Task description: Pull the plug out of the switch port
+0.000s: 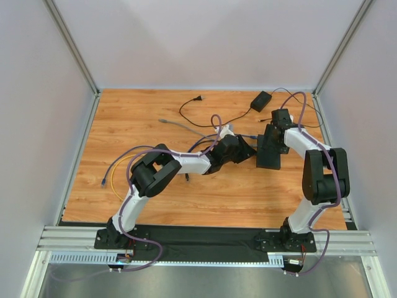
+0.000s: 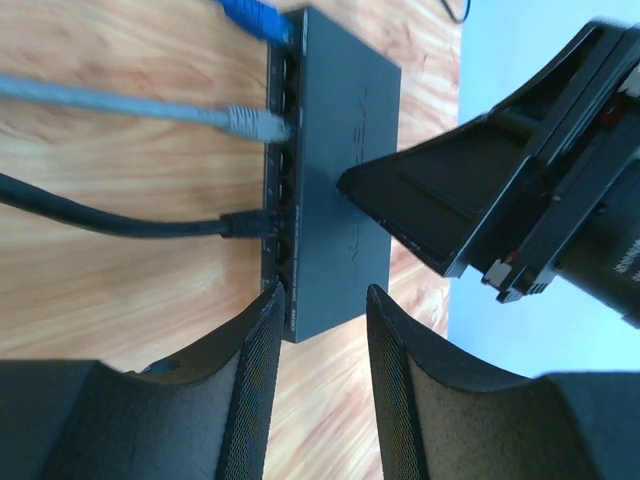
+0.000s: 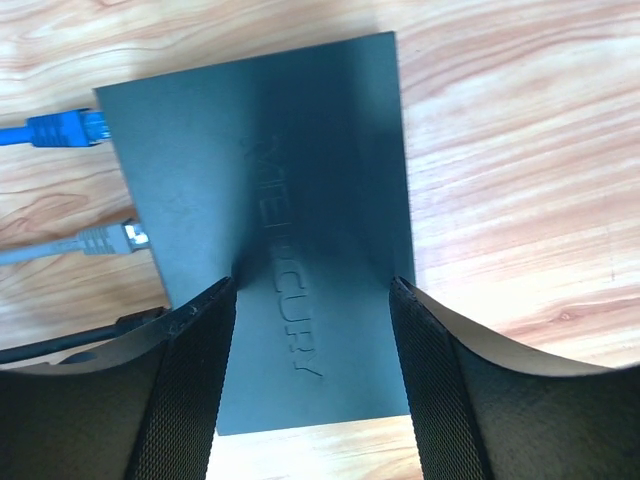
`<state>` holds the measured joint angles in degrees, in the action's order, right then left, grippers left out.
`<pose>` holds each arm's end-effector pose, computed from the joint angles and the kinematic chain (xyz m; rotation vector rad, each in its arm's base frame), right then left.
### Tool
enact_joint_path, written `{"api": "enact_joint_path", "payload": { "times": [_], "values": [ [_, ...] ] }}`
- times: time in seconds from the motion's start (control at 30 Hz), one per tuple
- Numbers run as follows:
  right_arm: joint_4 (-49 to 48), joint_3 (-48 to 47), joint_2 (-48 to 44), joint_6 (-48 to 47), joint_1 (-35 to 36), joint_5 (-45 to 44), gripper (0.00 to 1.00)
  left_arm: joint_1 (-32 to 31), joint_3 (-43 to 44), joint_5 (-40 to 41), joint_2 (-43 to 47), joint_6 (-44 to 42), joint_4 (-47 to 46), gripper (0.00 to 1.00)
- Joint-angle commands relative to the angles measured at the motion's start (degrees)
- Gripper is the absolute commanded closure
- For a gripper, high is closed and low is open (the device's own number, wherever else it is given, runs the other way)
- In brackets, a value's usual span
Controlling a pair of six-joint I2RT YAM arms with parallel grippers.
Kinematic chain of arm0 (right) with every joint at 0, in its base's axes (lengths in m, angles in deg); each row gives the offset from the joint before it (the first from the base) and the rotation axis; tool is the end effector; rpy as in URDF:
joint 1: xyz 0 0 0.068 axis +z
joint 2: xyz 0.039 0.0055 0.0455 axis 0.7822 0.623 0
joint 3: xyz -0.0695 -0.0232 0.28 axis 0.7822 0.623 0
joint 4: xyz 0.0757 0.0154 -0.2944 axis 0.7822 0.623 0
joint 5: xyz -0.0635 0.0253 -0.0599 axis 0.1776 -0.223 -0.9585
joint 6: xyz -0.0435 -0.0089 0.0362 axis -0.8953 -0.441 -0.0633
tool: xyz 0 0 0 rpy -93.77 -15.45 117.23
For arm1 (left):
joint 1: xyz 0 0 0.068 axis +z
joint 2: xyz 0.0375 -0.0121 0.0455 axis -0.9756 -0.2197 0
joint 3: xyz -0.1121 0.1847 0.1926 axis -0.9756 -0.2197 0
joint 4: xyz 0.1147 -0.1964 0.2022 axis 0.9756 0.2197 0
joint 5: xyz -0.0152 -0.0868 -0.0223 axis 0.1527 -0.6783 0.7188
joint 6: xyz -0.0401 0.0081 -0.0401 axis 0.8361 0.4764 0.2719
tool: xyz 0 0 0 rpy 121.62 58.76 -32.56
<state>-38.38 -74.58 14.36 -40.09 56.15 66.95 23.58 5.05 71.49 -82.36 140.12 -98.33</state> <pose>0.3858 0.0244 0.1722 0.3690 2.6495 -0.1156 0.3184 -0.4286 0.1303 -0.3946 2.1952 -1.2668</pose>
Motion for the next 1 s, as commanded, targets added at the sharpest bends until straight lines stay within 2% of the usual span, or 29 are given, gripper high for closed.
{"api": "enact_joint_path", "payload": {
  "times": [0.0,0.17,0.43,0.57,0.77,0.97],
  "values": [
    [-1.54,0.15,-0.43,0.72,-0.47,-1.21,0.36,-1.64,3.33,0.66,-0.79,3.05,-0.18,0.53],
    [0.83,-1.43,2.47,-0.33,-1.26,2.04,0.37,-1.11,2.54,-0.29,-1.05,5.15,-0.7,0.52],
    [1.18,-1.34,2.47,-0.42,-1.35,0.2,0.39,-1.11,5.52,-2.14,-6.23,11.82,-1.32,0.52],
    [1.18,-0.9,1.94,-1.47,-1.26,-0.68,0.39,-1.11,8.34,-3.55,-8.34,12.01,0.08,0.52],
    [1.36,-0.82,2.12,-2.0,-1.26,-0.33,0.39,-1.11,7.99,1.19,-7.56,12.44,2.72,0.51],
    [1.09,-0.81,2.56,-1.91,-1.26,0.2,0.39,-0.85,5.36,4.01,-7.46,15.96,1.14,0.51]
  ]
}}
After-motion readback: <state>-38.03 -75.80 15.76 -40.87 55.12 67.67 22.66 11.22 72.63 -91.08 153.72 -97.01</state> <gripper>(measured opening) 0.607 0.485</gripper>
